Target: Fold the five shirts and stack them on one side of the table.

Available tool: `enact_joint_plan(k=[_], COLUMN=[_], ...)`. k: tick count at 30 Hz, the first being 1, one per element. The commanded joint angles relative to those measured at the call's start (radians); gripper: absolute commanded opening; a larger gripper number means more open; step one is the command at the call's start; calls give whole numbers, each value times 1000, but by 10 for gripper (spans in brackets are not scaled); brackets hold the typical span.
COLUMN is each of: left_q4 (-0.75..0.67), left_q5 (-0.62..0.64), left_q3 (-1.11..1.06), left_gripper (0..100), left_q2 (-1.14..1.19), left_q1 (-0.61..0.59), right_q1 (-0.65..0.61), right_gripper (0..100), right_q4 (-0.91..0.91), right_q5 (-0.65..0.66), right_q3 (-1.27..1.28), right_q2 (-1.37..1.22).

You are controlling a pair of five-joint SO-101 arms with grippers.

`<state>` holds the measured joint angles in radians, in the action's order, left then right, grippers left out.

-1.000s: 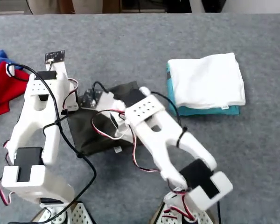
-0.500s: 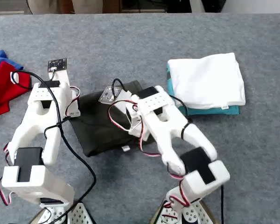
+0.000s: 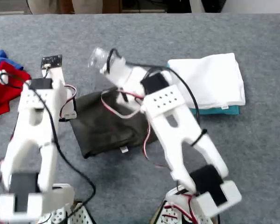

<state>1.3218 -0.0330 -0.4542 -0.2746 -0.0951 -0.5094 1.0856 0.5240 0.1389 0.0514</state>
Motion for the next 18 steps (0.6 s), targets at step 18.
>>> enact_joint_plan(k=[18], left_q4=[-311], left_q5=[40], left_q3=[-516], left_gripper=[19], left_q2=[-25], left_q1=[138], right_q1=[128], right_gripper=[2], right_q4=[35], right_q5=[-15], right_q3=[-641], right_q2=[-679])
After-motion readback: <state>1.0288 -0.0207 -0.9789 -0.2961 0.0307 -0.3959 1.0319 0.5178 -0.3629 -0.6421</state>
